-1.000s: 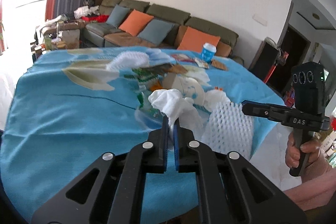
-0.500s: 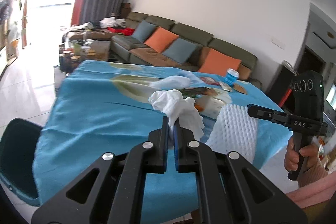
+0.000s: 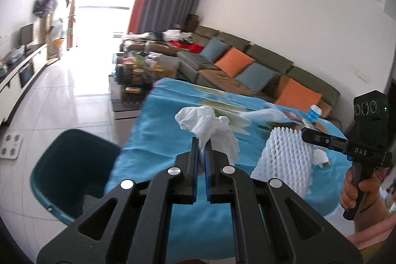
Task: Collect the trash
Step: 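Carry the tissue and foam net over the teal bin with both grippers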
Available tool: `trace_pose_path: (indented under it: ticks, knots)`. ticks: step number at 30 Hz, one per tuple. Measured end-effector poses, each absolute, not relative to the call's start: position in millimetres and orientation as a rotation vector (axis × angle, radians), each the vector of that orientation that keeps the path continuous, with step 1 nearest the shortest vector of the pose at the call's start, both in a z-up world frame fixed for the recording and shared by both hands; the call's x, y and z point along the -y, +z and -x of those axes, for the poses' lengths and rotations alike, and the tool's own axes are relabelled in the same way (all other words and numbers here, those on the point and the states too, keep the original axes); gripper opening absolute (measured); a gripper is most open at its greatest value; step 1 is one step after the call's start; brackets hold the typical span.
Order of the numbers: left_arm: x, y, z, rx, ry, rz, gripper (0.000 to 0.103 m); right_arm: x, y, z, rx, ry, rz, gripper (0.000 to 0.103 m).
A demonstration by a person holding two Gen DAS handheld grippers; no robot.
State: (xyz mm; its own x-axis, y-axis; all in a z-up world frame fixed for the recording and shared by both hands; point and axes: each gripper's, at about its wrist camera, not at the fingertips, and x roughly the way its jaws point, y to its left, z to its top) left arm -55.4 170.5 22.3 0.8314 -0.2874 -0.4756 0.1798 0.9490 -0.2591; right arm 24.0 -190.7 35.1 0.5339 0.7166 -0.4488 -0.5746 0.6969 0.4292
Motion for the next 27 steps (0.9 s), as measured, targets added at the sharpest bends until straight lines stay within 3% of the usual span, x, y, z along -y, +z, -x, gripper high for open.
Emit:
trace_pose_path:
  ticks: [27]
  knots:
    - [-306.8,17.3,68.7,-0.525,0.096,0.316,0.005,37.4,33.8,-94.2,-0.703,1.005,-0.15,0.011]
